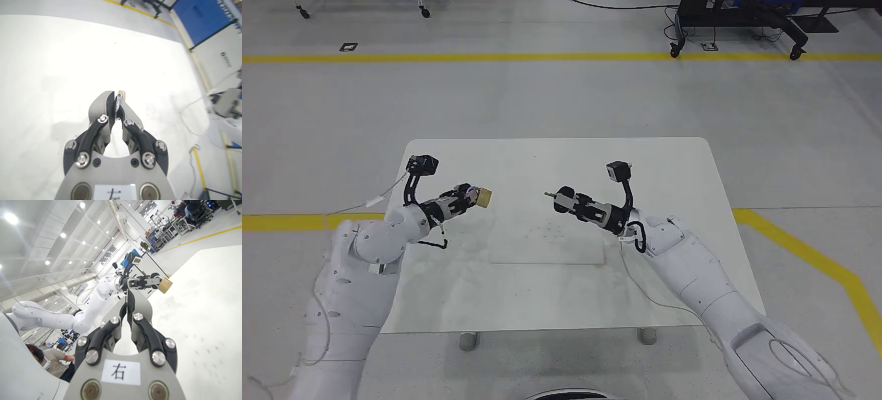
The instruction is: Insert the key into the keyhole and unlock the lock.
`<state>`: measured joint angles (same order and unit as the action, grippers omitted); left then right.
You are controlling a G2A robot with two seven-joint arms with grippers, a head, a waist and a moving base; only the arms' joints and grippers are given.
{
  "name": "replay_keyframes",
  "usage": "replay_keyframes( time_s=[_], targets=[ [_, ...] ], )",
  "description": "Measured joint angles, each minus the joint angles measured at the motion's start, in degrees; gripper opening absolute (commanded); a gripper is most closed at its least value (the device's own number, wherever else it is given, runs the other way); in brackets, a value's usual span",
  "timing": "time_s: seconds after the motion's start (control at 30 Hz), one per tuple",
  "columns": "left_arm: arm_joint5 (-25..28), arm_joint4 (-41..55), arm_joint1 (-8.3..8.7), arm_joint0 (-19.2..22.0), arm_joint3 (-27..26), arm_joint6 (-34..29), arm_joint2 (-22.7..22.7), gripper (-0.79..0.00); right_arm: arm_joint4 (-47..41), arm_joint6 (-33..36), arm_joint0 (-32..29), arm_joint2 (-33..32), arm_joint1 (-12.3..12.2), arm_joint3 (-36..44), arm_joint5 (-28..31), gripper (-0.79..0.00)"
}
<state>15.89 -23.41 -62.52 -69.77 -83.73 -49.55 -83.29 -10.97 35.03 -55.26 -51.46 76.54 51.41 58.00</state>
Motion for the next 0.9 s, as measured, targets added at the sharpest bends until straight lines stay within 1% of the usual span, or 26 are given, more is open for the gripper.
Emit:
replay_keyframes(
  time_s=[0.03, 0.13, 0.23, 0.47, 0.6, 0.67, 0.73, 0.9],
  targets=[
    [2.1, 4.07, 0.08, 0.81, 0.83, -2.43, -0.31, -0.785, 0.0, 0.0, 0.0, 0.0, 0.0, 0.0, 0.0, -0.785],
    [5.41, 11.45, 0.12, 3.02, 2.09, -7.04, 0.17, -0.785, 0.0, 0.0, 0.0, 0.0, 0.0, 0.0, 0.0, -0.785],
    [6.75, 17.12, 0.07, 4.16, 2.5, -10.04, 0.93, -0.785, 0.0, 0.0, 0.0, 0.0, 0.0, 0.0, 0.0, -0.785],
    [6.56, 17.13, 0.05, 3.94, 2.26, -9.66, 1.1, -0.785, 0.0, 0.0, 0.0, 0.0, 0.0, 0.0, 0.0, -0.785],
    [6.09, 18.75, -0.16, 1.96, 1.58, -6.91, 2.56, -0.785, -0.84, 0.42, -0.92, 0.37, 0.01, 1.01, -0.49, -0.785],
    [6.29, 20.48, -0.23, 1.76, 2.65, -7.01, 3.25, -0.785, -3.77, 0.38, -1.66, -0.29, -0.18, 1.32, -0.48, -0.785],
    [6.94, 22.05, -0.32, 2.29, 4.13, -7.67, 4.15, -0.785, -5.49, -1.84, -1.26, -1.43, -0.2, -0.02, -1.15, -0.785],
    [8.92, 26.55, -0.62, 3.85, 6.5, -9.72, 6.4, -0.785, -6.78, -4.33, 0.71, 0.63, 1.34, -2.79, -3.5, -0.785]
  ],
)
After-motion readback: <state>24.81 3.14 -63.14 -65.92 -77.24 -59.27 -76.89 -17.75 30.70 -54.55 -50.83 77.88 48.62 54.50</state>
